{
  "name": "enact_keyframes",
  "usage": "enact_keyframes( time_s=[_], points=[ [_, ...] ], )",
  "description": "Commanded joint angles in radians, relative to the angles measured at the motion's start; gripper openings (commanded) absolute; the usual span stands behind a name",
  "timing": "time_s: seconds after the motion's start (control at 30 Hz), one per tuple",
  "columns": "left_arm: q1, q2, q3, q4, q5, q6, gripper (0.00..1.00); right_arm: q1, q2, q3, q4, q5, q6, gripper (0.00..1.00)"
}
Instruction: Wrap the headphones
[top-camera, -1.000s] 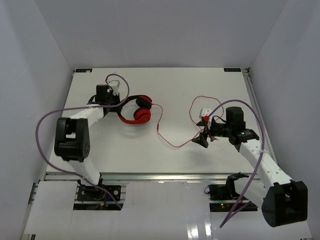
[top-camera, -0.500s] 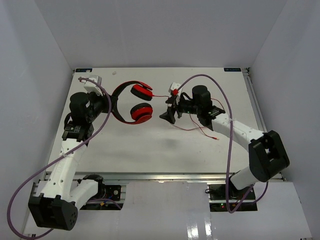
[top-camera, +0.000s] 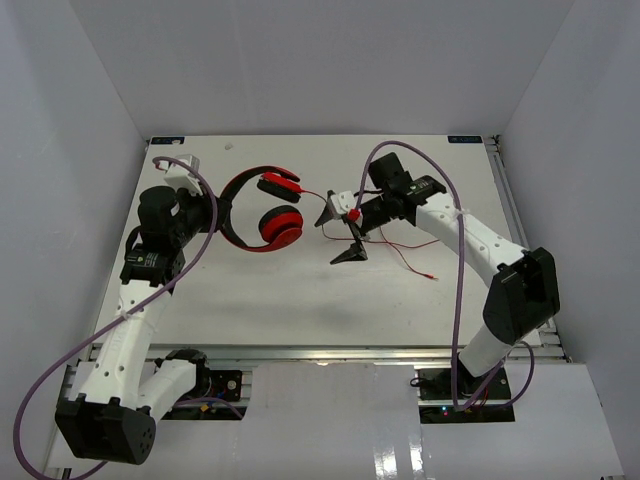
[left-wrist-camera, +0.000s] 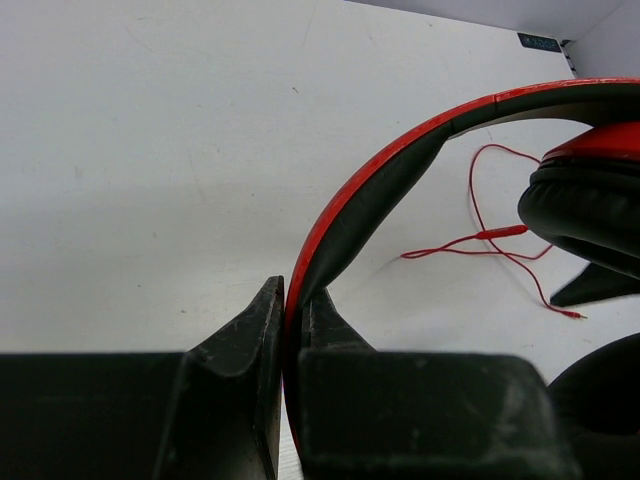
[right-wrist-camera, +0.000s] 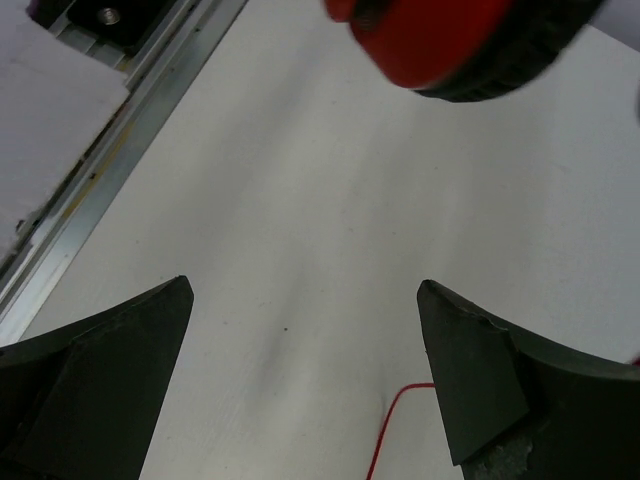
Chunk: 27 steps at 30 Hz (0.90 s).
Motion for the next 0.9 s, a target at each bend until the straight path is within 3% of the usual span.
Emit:
enact_keyframes(
  time_s=[0.0,0.23,0.33,0.4,0.5,0.63,0.87],
  points=[
    [-0.001,-0.018,0.068,0.026,-0.044,-0.045,0.0,-0.004,-0.092,-0.067,-0.289,0.03,-0.185,1.0],
    [-0.002,-0.035,0.046,0.026,-0.074,-0.041,0.0,-0.004,-0.345,-0.301,0.327,0.257,0.347,1.0],
    [-0.002,-0.043,0.032,0.026,-0.053,-0.053,0.0,-0.005,-0.344,-0.334,0.548,0.464,0.595,0.93],
    [-0.002,-0.049,0.032,0.029,-0.043,-0.058,0.0,-0.007,-0.318,-0.361,0.677,0.562,0.724,0.93],
    [-0.001,-0.06,0.035,0.029,-0.034,-0.058,0.0,-0.007,-0.259,-0.397,0.863,0.596,0.847,0.94],
    [-0.002,-0.061,0.043,0.029,-0.002,-0.072,0.0,0.012,-0.183,-0.45,1.067,0.434,0.932,0.9],
    [-0.002,-0.079,0.063,0.026,0.046,-0.119,0.0,0.034,0.014,-0.322,1.166,0.52,0.959,0.91]
  ],
)
